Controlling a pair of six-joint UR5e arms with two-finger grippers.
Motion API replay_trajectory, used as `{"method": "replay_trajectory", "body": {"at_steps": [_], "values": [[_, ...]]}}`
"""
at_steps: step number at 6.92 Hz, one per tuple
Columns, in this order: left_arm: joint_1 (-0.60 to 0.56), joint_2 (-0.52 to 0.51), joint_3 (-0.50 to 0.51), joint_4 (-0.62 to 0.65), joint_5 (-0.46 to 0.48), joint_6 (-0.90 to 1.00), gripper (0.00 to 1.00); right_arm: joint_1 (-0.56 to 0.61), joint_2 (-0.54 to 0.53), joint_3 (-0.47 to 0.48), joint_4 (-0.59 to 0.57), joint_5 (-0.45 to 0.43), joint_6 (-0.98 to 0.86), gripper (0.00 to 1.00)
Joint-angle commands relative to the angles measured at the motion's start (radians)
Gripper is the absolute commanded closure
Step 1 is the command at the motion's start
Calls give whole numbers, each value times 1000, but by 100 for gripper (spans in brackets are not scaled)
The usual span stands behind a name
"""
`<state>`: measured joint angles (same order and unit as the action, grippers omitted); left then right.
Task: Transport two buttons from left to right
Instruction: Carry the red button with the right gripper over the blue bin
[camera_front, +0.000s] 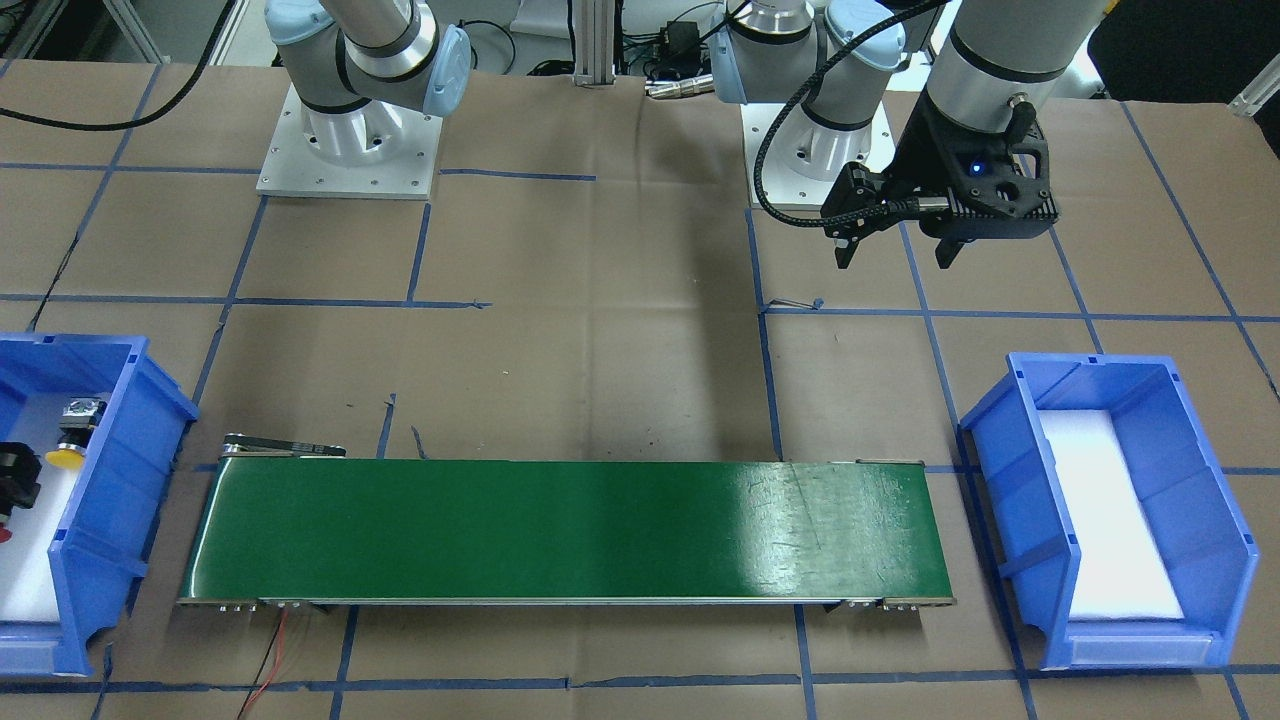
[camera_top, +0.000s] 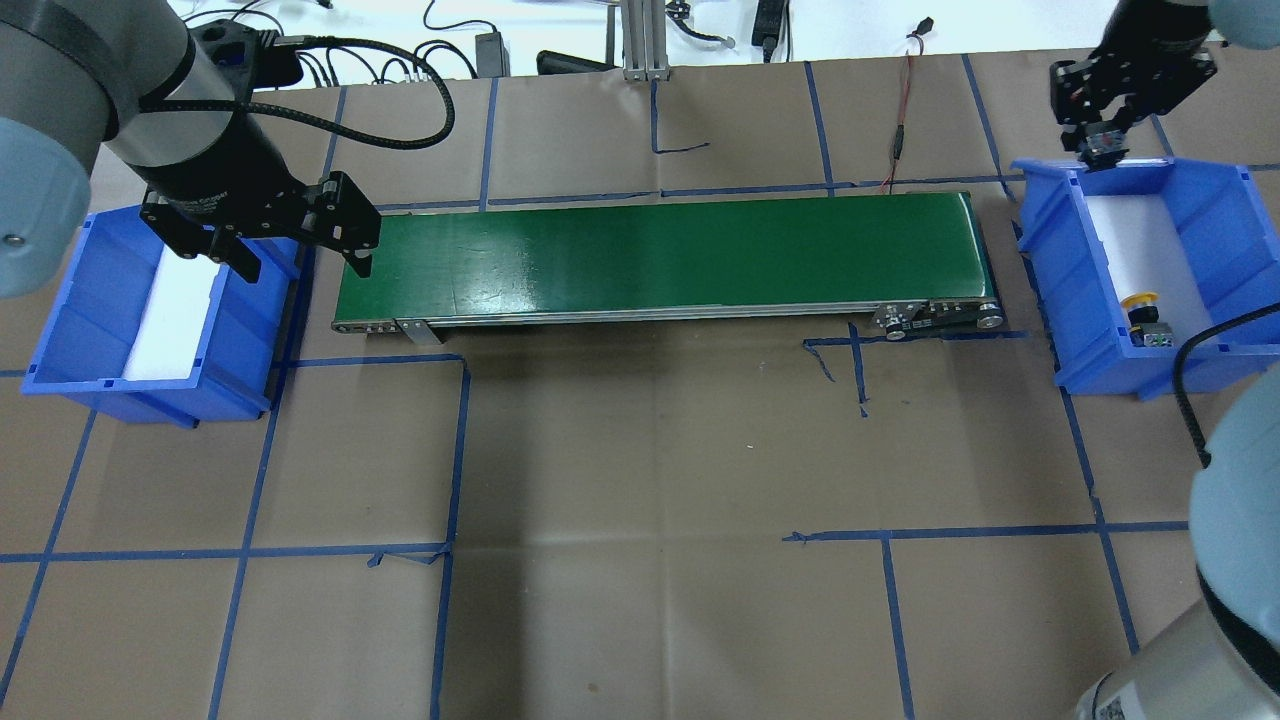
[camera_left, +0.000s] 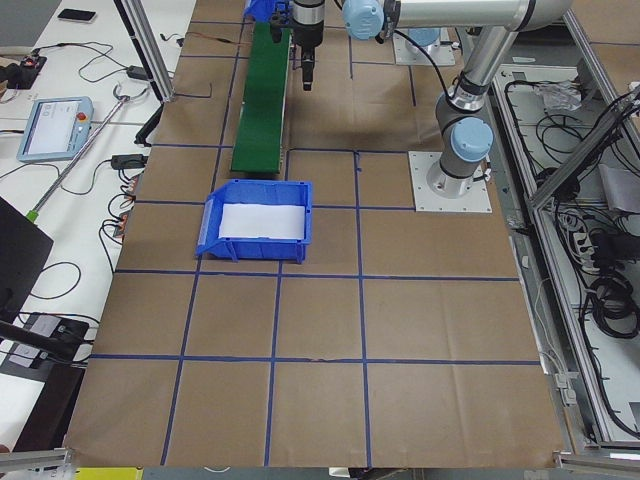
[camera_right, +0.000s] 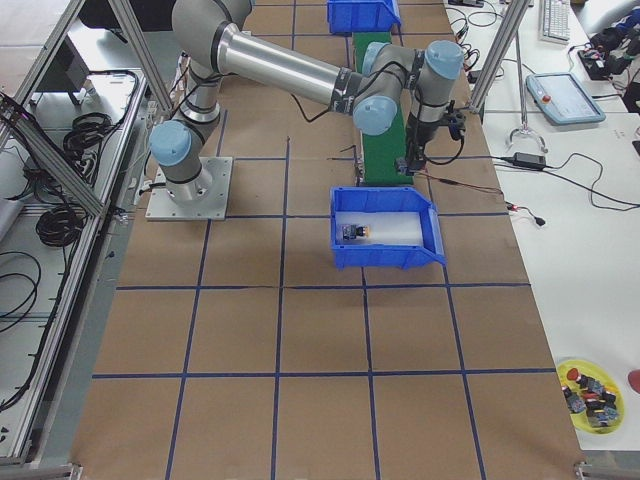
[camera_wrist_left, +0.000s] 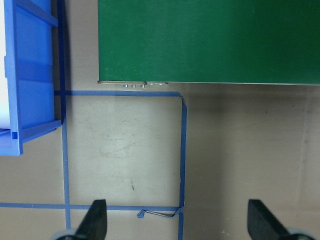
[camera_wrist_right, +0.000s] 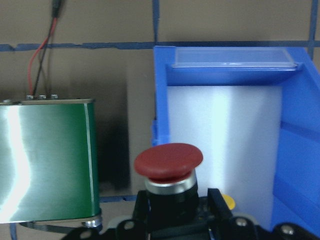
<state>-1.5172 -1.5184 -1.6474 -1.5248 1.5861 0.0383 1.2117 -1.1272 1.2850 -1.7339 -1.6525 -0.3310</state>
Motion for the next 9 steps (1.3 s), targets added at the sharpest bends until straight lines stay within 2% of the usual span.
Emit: {"method": "replay_trajectory", "body": {"at_steps": [1, 5, 9], "values": [[0, 0, 1, 0, 0, 0, 0, -81, 75, -15, -82, 2, -67, 96], [0, 0, 0, 0, 0, 0, 0, -89, 144, 43, -115, 7, -92, 96], [0, 0, 3, 0, 0, -2, 0, -119, 153, 132, -223, -3, -125, 94]]}}
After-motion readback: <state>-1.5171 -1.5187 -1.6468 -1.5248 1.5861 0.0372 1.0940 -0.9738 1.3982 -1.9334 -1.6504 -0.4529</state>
